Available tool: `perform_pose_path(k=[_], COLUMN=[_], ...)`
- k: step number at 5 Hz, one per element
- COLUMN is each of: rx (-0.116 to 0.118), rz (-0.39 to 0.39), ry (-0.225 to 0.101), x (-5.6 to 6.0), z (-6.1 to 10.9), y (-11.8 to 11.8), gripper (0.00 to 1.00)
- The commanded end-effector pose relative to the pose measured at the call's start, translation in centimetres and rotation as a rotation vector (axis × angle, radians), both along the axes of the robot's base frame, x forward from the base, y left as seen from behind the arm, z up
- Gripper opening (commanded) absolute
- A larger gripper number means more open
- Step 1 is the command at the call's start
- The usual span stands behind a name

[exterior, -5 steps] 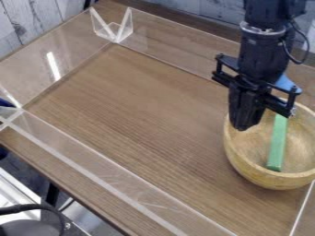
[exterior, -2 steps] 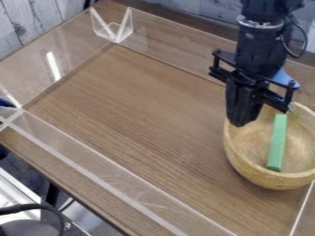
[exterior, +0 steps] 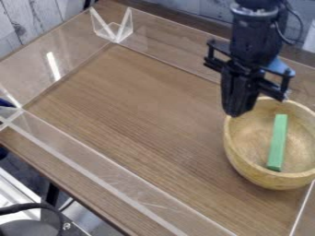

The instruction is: Remove the green block from inside the brown bowl and put it on the table

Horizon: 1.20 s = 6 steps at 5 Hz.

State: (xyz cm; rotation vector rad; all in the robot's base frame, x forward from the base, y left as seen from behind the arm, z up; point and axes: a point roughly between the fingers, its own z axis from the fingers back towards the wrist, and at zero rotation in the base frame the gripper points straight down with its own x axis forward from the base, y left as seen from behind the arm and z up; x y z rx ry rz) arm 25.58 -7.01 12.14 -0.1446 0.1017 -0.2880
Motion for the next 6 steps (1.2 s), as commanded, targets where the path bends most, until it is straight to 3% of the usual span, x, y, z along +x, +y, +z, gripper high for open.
perform_pose_path(k=[1,2,4,5,6], rx=[-0.01,-0.003,0.027,0.043,0.061], rz=[0.041,0.117,0.223,0.247,0.239], ry=[-0.093,-0.09,-0.057,-0.04,-0.001], x=[0.7,0.0,-3.0,-4.5,-5.3], z=[3.0,3.3,1.8,0.2,-2.2], y=[1.6,4.3,10.7,12.5,13.0], gripper=[0.0,0.0,0.0,0.0,0.0])
